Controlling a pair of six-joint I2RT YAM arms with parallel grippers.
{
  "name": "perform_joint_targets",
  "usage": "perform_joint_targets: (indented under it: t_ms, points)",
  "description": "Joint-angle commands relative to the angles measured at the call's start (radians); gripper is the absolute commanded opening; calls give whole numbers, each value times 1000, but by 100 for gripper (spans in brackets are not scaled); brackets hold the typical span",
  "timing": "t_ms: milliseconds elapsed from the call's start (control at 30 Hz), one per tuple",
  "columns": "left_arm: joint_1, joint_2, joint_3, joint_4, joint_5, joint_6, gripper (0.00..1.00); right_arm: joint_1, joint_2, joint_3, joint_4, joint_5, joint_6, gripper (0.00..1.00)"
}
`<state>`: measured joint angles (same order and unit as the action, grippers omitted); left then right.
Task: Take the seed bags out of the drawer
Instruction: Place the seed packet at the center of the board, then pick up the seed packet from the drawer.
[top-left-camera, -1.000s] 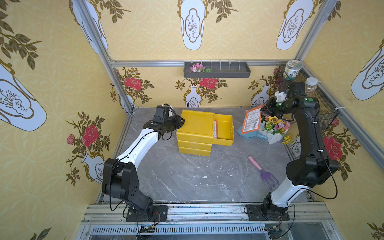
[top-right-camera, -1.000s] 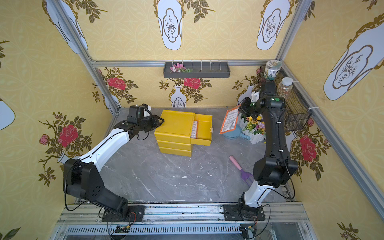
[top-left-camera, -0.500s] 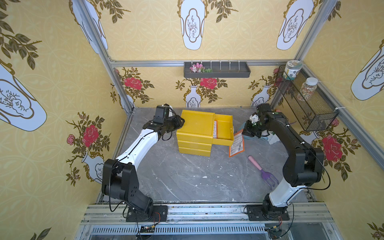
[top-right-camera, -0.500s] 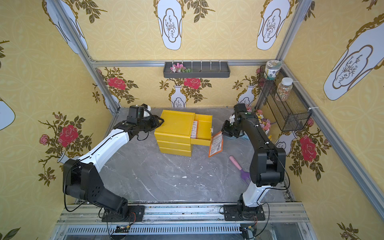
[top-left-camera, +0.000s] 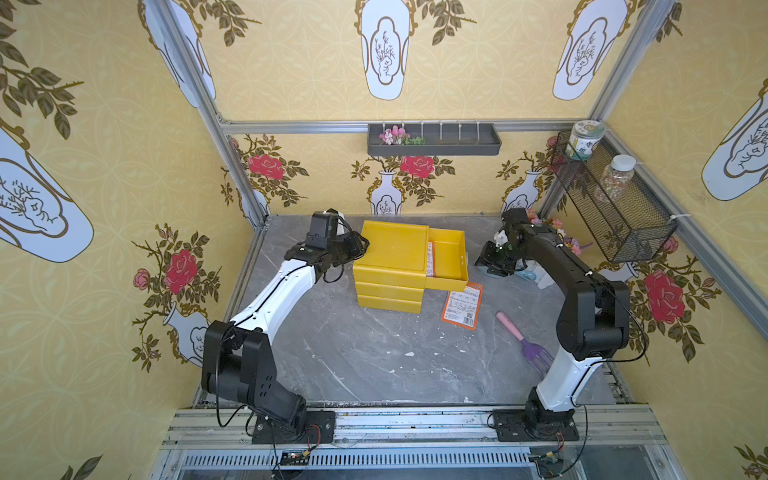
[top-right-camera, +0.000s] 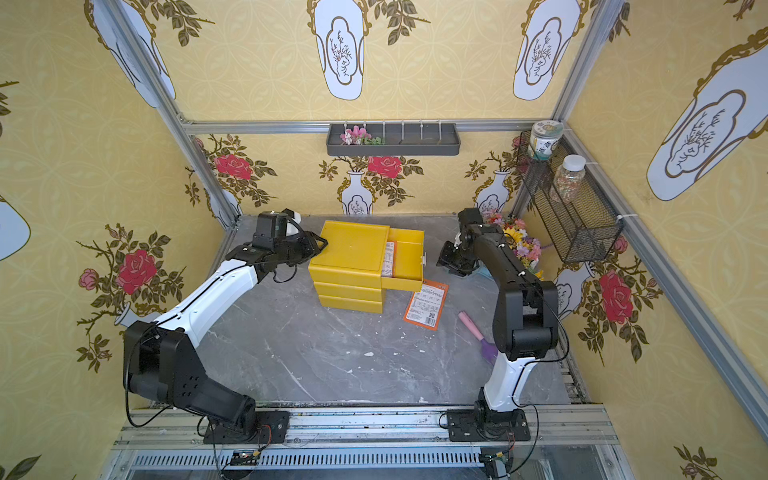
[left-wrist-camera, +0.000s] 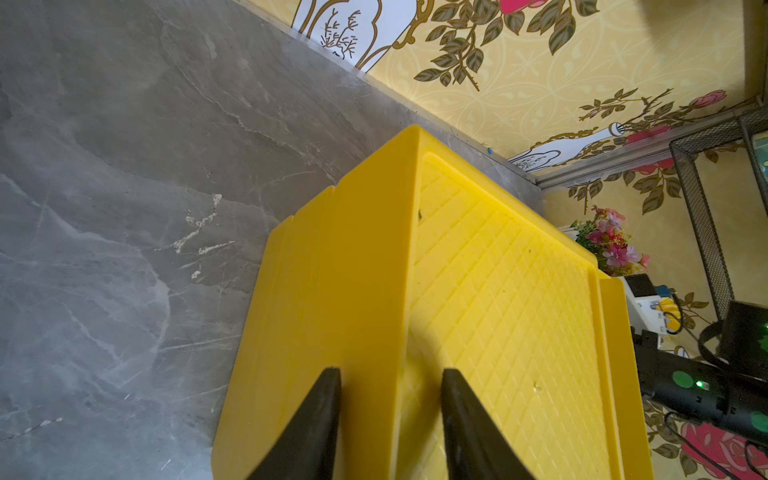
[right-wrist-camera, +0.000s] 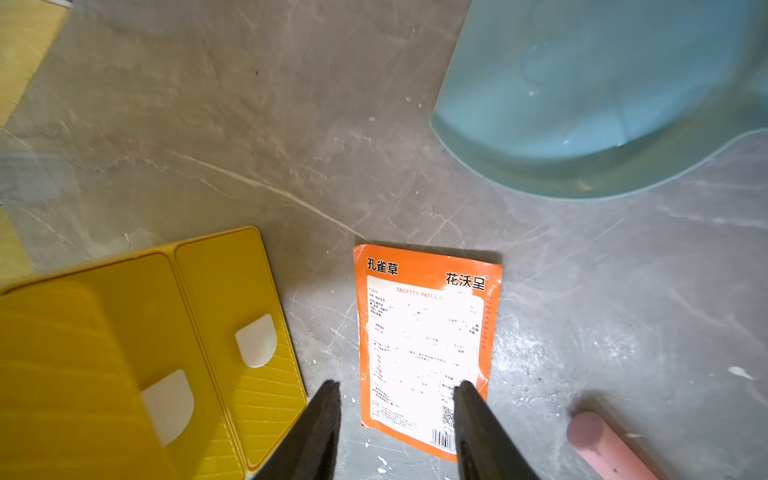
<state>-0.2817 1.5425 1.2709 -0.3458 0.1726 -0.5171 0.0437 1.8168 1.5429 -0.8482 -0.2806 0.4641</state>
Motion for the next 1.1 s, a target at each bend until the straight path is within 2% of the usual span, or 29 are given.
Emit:
perform_joint_targets:
  t_ms: [0,133,200,433,633,1067]
  points:
    - [-2,5,-13,-124,2,7,44,2,-24,62,-60,63,-17,49]
    - [-2,5,-18,-124,1,11,44,33,-60,161,-75,56,0,49]
    - [-2,2,-20,-124,2,11,44,81,-64,234,-89,62,-3,49]
    - [-3,-10,-32,-124,1,8,44,270,47,491,-210,102,-3,46]
    - [-24,-38,-72,-125,-14,5,44,347,97,497,-225,142,42,38]
    - [-39,-73,-116,-120,-11,-15,44,379,178,480,-234,150,77,32]
